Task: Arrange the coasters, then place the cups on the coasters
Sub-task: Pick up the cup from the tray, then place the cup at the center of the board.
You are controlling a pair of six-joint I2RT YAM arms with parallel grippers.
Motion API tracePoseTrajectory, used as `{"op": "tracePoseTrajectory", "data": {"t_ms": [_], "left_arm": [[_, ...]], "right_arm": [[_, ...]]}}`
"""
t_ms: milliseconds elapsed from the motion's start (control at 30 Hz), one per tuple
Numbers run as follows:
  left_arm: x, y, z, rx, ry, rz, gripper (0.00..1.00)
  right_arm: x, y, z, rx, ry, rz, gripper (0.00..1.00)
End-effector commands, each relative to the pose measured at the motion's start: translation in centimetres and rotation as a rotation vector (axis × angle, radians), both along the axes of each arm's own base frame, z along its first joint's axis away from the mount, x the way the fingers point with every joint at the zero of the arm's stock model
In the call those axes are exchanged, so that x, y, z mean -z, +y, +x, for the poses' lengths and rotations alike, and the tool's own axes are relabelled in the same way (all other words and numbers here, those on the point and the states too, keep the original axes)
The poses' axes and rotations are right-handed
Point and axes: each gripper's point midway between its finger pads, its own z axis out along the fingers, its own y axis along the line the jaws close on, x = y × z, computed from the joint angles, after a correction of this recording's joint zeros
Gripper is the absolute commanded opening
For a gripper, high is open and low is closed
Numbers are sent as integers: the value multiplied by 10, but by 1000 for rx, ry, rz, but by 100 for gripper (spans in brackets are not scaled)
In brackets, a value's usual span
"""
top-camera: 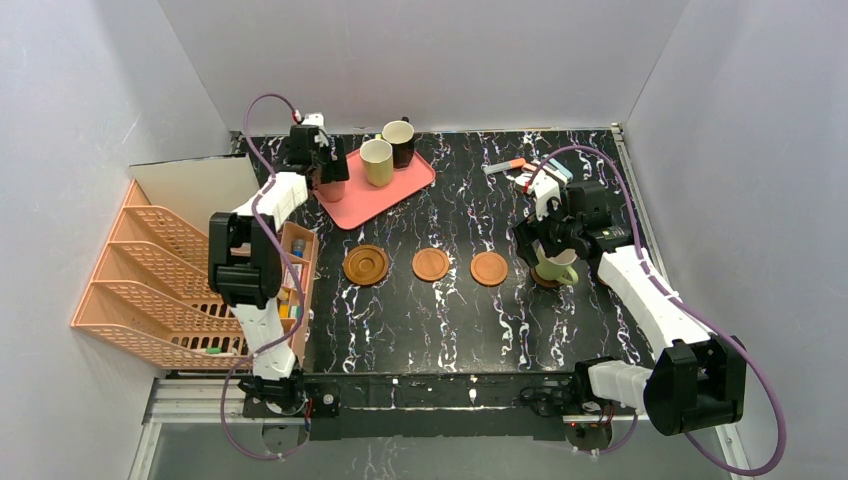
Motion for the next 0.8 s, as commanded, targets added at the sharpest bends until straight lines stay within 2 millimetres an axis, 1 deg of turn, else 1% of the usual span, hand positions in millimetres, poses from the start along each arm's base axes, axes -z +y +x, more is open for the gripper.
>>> {"op": "tracePoseTrajectory", "data": {"t_ms": [0,33,200,333,467,533,567,667,767], "left_arm": [[-101,-10,-4,111,-248,-19,43],[-106,-16,-9,158,-262,-23,43],[-133,-32,-34,312,-340,-24,41],[-152,-66,-62,571,-361,-45,41],[-167,-85,-88,722,-388,-77,40],[-169,-95,-102,813,-395,-85,40],[-168,-102,-113,876,-388,-104,40],[-160,-116,-132,1012,-361,-120,41],[-147,-130,-151,1138,-322,-132,41]], "right_arm": [[-5,4,6,-16,-38,1,99],[-5,4,7,-16,-37,1,99],[-5,7,5,-30,-35,5,99],[-6,9,4,-43,-37,11,99],[-9,11,2,-57,-43,20,99],[-10,14,1,-69,-47,27,99],[-11,15,0,-76,-48,31,99],[-13,20,-4,-106,-52,47,99],[-15,26,-10,-150,-54,62,99]]}}
